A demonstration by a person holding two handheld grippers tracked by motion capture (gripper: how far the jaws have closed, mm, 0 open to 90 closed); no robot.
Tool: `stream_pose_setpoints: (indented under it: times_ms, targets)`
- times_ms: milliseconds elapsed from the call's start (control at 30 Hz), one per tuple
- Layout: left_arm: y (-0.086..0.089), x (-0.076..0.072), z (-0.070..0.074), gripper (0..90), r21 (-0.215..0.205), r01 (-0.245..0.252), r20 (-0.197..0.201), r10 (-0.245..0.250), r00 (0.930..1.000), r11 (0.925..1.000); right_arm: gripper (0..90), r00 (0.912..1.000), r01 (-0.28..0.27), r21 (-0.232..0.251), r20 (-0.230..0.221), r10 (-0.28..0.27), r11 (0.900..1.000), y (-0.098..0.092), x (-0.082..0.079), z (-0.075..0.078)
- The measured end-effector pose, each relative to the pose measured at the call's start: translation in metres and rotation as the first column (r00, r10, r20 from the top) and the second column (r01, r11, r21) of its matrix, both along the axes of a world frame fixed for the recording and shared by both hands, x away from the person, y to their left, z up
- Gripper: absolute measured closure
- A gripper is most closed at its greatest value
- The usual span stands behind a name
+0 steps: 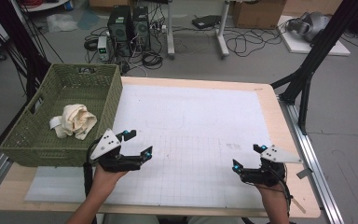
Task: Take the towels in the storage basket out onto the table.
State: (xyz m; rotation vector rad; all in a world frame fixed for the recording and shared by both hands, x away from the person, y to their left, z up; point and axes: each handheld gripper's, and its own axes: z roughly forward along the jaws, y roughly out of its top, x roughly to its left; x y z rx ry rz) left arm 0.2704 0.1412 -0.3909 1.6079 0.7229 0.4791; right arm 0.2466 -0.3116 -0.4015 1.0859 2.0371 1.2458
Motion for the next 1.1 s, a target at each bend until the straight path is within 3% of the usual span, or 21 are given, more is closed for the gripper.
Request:
stream_pose_setpoints:
  times_ms: [333, 533, 733, 867, 1100]
  targets:
    - [0.002, -0.001, 0.008, 16.4, 0.004, 0.004, -0.001, -0.004, 1.0, 1.0, 4.9, 0.9999, -0.008, -0.01, 0.013, 0.008, 1.0, 0.001, -0.002, 0.001]
    - [0.015, -0.002, 0.022, 16.4, -0.024, 0.001, 0.021, 0.0, 0.9998, 0.9997, 4.9, 1.0, -0.003, -0.005, 0.005, 0.003, 1.0, 0.001, -0.002, 0.001]
    - [0.033, 0.004, 0.042, 16.4, -0.01, -0.016, 0.056, 0.017, 0.9983, 0.9998, 4.9, 0.9999, -0.007, -0.013, 0.012, 0.007, 1.0, 0.001, -0.001, 0.001]
    - [0.054, 0.011, 0.064, 16.1, -0.004, -0.03, 0.103, 0.03, 0.9942, 0.9995, 4.9, 0.9999, -0.003, -0.012, 0.01, 0.003, 1.0, 0.0, -0.002, 0.001]
    - [0.087, 0.024, 0.089, 16.0, -0.011, -0.079, 0.126, 0.079, 0.9888, 0.9968, 4.9, 0.9999, -0.004, -0.005, 0.01, 0.004, 1.0, 0.0, -0.002, 0.001]
